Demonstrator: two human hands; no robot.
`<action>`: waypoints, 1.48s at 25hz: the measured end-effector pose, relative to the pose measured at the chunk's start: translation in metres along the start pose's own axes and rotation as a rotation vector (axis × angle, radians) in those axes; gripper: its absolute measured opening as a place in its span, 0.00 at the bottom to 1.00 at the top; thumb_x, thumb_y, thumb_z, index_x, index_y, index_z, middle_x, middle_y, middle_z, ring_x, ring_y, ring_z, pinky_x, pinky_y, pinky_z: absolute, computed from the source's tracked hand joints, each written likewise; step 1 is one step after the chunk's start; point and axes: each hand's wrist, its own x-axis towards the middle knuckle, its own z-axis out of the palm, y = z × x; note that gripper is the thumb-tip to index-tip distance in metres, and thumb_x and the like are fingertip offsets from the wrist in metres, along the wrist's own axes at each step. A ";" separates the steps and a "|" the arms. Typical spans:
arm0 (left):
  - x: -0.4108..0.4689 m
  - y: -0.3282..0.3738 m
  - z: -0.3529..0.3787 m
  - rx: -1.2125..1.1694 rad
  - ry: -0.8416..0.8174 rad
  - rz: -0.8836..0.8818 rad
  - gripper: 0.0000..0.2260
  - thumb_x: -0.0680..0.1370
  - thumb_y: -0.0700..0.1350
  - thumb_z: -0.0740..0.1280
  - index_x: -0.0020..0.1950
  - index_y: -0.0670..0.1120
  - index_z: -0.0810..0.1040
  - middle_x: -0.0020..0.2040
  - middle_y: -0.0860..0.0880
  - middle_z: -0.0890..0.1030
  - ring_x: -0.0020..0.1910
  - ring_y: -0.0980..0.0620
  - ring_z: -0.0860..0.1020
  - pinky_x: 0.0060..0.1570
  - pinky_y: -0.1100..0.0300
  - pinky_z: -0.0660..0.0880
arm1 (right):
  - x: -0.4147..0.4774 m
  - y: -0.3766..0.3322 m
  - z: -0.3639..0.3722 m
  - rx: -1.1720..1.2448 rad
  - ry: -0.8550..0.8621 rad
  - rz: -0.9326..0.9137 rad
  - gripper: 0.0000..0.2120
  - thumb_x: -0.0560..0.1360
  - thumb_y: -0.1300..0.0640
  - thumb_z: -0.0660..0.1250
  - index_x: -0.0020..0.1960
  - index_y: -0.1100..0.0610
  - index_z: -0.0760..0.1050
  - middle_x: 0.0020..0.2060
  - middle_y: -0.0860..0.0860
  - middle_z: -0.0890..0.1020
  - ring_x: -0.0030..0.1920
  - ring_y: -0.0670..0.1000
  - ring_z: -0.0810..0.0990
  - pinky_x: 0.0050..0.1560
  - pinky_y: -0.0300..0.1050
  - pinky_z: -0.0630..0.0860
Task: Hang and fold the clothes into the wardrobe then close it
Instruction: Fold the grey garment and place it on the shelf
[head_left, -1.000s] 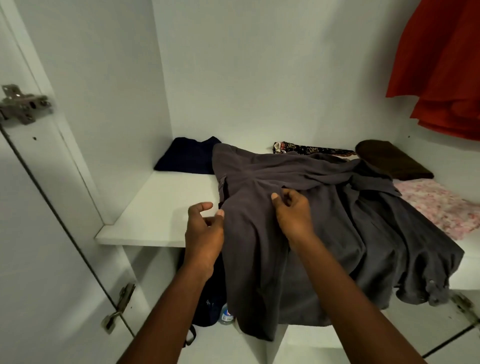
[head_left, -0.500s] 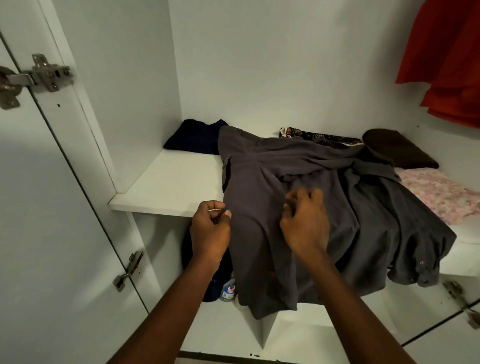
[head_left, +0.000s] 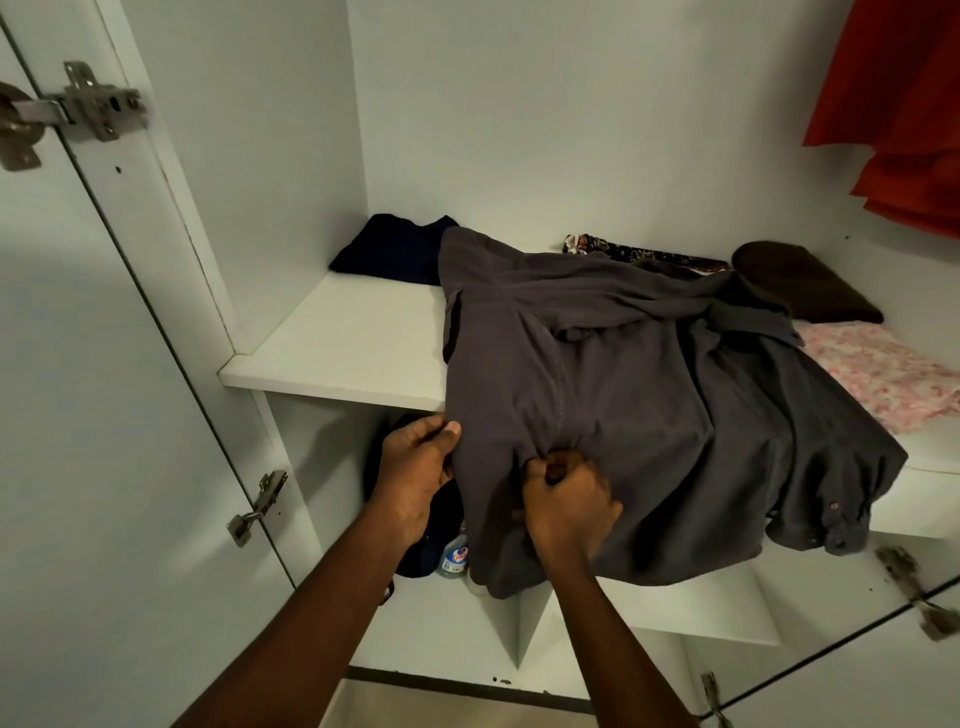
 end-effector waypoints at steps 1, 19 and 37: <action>0.001 0.001 -0.002 0.027 0.016 0.018 0.07 0.83 0.38 0.66 0.56 0.42 0.84 0.49 0.47 0.88 0.50 0.50 0.86 0.49 0.58 0.83 | -0.001 0.003 -0.003 0.114 -0.010 0.034 0.05 0.76 0.48 0.68 0.46 0.49 0.79 0.44 0.50 0.82 0.50 0.57 0.80 0.57 0.51 0.69; -0.012 -0.060 -0.035 0.412 -0.215 -0.069 0.20 0.81 0.43 0.71 0.72 0.45 0.75 0.66 0.48 0.81 0.65 0.47 0.80 0.66 0.48 0.78 | 0.000 0.085 -0.038 0.631 -0.651 0.202 0.17 0.70 0.51 0.77 0.54 0.59 0.81 0.50 0.51 0.86 0.54 0.55 0.84 0.58 0.53 0.81; 0.053 0.060 0.083 1.586 -0.714 1.031 0.15 0.78 0.34 0.65 0.56 0.50 0.84 0.56 0.51 0.81 0.54 0.48 0.81 0.54 0.53 0.77 | -0.033 0.096 -0.039 0.227 -0.260 -0.064 0.09 0.76 0.59 0.70 0.46 0.47 0.73 0.39 0.48 0.79 0.41 0.49 0.80 0.48 0.50 0.80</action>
